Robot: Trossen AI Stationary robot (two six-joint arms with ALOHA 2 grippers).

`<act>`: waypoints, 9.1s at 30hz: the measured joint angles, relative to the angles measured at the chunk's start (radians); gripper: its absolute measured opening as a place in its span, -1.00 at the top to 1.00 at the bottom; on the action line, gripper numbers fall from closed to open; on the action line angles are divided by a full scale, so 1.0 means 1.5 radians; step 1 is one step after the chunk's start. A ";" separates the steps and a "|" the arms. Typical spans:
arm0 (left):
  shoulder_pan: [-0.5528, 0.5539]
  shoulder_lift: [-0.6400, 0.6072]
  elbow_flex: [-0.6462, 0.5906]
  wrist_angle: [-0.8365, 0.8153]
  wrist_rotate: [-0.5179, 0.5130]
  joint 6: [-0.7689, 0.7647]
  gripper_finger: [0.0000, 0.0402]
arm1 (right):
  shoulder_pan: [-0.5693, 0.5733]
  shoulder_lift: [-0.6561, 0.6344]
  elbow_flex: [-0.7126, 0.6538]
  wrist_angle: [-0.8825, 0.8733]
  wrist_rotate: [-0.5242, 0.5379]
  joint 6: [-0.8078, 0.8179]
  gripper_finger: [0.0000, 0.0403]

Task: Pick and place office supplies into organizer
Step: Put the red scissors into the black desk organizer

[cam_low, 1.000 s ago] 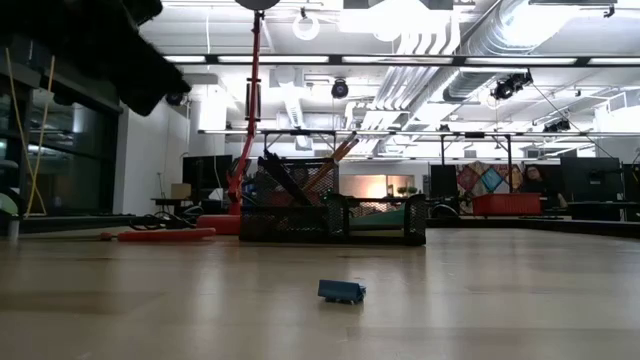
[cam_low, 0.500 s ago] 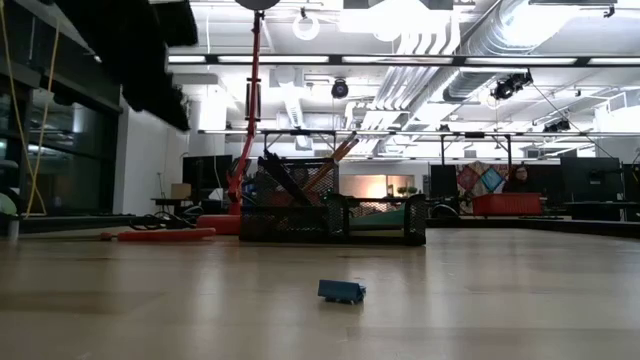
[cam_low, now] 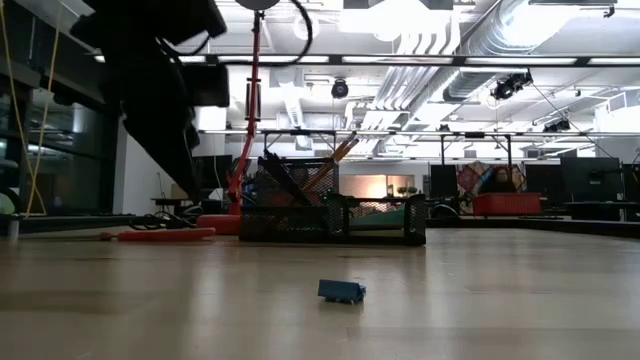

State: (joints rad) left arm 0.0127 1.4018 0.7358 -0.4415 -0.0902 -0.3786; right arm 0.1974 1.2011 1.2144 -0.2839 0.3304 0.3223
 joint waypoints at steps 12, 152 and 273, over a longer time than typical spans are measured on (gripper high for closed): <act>0.041 0.056 0.003 -0.006 0.023 0.010 0.14 | 0.000 0.000 0.000 -0.022 0.000 0.006 0.54; -0.001 -0.113 0.045 -0.098 -0.142 -0.083 0.71 | -0.001 0.002 0.000 -0.033 0.114 0.082 0.54; 0.172 -0.375 -0.225 0.563 0.158 -0.189 1.00 | -0.089 0.019 0.001 0.049 -0.029 0.206 -0.23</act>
State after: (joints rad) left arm 0.2704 0.8393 0.3985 0.4036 0.1469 -0.6625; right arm 0.0641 1.2302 1.2156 -0.2103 0.2869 0.6312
